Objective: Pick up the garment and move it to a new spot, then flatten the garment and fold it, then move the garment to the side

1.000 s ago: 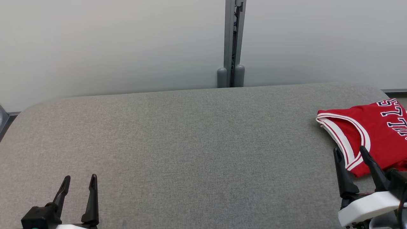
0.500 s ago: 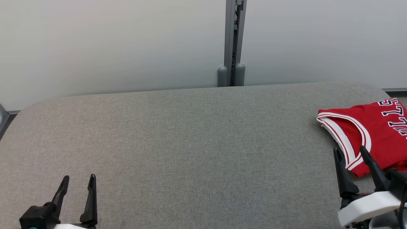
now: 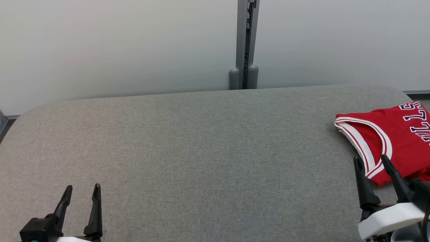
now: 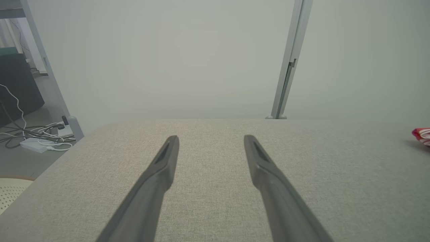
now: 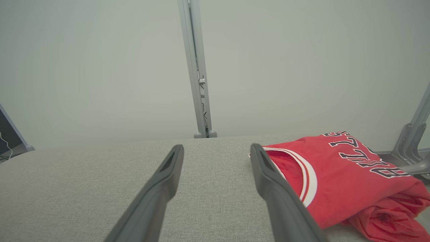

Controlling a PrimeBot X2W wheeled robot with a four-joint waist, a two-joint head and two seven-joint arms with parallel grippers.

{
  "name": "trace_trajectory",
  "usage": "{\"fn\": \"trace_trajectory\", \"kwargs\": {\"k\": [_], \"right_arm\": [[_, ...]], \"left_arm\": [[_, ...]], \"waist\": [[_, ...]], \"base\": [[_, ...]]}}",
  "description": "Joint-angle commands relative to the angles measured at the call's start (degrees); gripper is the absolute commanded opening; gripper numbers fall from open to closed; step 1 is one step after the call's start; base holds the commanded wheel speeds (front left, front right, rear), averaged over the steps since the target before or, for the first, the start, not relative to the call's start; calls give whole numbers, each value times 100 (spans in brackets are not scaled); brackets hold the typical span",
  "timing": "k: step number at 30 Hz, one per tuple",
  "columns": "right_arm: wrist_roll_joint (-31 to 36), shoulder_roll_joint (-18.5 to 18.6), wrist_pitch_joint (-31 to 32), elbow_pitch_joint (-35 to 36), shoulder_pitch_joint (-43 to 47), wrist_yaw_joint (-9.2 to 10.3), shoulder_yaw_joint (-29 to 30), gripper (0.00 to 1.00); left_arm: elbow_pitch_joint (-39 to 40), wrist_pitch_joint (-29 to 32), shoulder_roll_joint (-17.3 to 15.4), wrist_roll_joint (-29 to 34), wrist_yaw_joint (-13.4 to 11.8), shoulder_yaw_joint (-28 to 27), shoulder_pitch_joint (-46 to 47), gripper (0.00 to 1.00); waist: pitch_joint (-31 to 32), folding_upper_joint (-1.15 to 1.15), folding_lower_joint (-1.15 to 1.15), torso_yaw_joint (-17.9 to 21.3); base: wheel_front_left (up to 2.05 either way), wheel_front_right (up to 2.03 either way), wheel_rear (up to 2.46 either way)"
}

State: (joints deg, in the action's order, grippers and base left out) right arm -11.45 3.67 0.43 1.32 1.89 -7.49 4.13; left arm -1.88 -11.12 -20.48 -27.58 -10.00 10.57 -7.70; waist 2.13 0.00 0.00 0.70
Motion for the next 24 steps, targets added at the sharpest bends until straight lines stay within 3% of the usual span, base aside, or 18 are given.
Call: {"fn": "trace_trajectory", "kwargs": {"k": [1, 4, 5, 8, 24], "right_arm": [[-18, 5, -6, 37, 72, -1, 31, 100], [-32, 3, -7, 42, 76, -1, 37, 100], [-9, -3, 0, 1, 14, 0, 31, 0], [-29, -44, 15, -140, 74, 0, 37, 0], [-1520, -32, 730, -667, -394, 0, 701, 0]], "left_arm": [[-7, -18, -22, 0, -19, 4, 79, 100], [-15, -31, -34, 9, -28, 11, 85, 100], [-9, -6, -9, -3, -14, 5, 2, 0], [-127, 1, 103, -36, -11, 53, -50, 0], [-364, -84, 445, -1447, 350, 119, 314, 0]], "waist": [[4, 0, 0, -1], [5, 0, 0, -2], [5, 0, 0, -1], [3, 0, 0, -1], [-29, 0, 0, -10]], "base": [[0, 0, 0], [0, 0, 0], [0, 0, 0], [0, 0, 0], [0, 0, 0]]}}
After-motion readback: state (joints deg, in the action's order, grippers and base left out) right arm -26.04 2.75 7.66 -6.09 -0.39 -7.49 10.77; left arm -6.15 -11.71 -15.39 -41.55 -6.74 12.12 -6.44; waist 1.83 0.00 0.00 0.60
